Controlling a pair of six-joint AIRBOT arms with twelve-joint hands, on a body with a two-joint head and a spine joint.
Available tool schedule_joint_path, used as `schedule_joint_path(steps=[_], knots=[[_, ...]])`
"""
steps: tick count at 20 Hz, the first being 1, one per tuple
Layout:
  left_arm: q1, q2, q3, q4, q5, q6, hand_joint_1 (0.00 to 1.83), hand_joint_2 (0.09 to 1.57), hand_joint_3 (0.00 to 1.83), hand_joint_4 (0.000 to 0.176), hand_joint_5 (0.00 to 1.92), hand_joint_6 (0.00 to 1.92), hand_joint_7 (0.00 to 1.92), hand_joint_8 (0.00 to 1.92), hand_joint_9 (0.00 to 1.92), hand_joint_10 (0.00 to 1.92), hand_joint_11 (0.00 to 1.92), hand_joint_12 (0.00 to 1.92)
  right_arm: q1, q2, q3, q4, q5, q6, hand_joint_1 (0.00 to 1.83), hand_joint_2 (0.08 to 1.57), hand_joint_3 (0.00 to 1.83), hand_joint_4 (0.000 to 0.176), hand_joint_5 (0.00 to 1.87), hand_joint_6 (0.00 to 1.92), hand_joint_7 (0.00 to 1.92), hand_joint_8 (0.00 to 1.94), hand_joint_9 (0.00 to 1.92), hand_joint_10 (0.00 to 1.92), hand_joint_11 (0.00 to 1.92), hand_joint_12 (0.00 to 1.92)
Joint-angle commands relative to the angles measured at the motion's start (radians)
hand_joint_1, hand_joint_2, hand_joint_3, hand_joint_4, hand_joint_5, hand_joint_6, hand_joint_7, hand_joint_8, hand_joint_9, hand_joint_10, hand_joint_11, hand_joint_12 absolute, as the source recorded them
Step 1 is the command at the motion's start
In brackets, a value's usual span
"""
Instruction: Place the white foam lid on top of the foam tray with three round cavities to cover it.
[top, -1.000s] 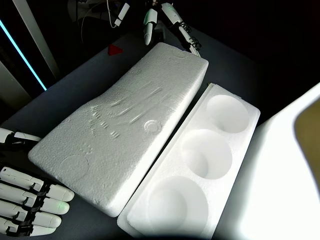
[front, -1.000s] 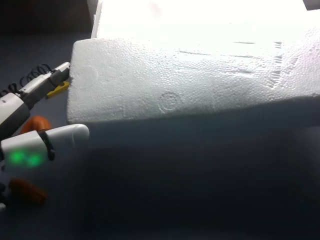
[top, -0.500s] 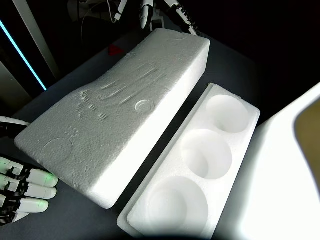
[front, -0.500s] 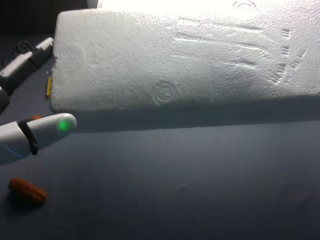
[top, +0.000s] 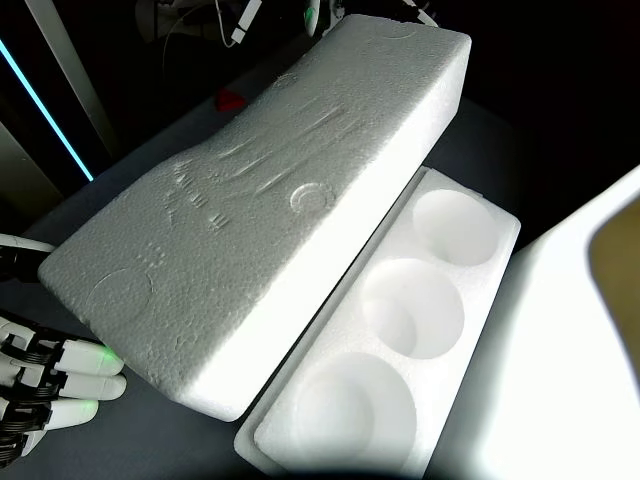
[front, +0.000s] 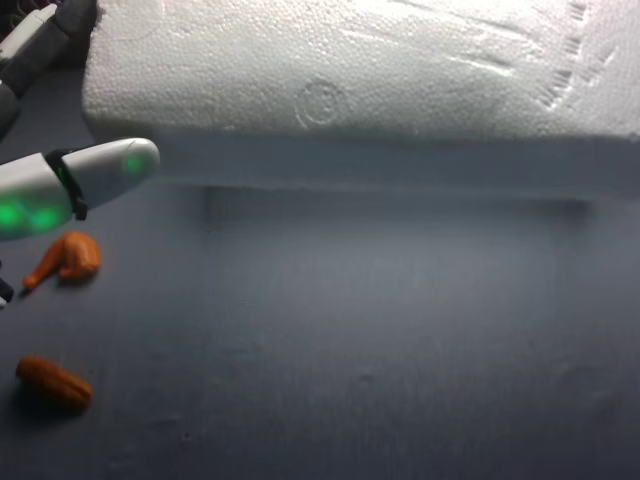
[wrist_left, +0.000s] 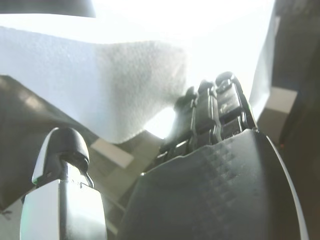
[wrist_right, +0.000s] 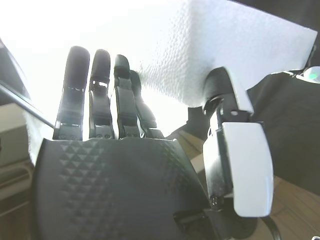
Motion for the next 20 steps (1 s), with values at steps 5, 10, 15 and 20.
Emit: schedule_joint_path(steps=[5,10,15,20], knots=[[-0.053,-0.013,0.011,0.134,-0.089,-0.006,0.58,1.07,0.0,0.0,0.1,0.0,0.0,0.0,0.0,0.0,0.0,0.42,0.101,-0.008,0.02,-0.14,0.082,-0.011,0.45,1.18,0.0,0.0,0.0,0.63,0.0,0.66,0.0,0.93,0.0,1.91],[-0.125,-0.05,0.07,0.16,-0.01,-0.013,0.56,1.07,0.0,0.0,0.11,0.0,0.0,0.0,0.0,0.0,0.0,0.6,0.196,-0.018,0.066,-0.148,-0.004,-0.034,0.49,1.19,0.0,0.0,0.0,0.46,0.0,0.72,0.0,1.09,0.0,1.92],[-0.187,-0.092,0.136,0.173,0.061,-0.03,0.61,1.06,0.0,0.0,0.16,0.01,0.0,0.0,0.0,0.0,0.0,0.74,0.27,-0.053,0.129,-0.136,-0.105,-0.036,0.58,1.22,0.01,0.0,0.0,0.57,0.0,0.72,0.0,1.08,0.0,1.92],[-0.237,-0.141,0.203,0.17,0.127,-0.042,0.6,1.05,0.0,0.0,0.16,0.0,0.01,0.0,0.0,0.0,0.0,1.05,0.322,-0.078,0.183,-0.115,-0.173,-0.04,0.59,1.24,0.02,0.0,0.0,0.33,0.0,0.52,0.0,0.74,0.0,1.92]])
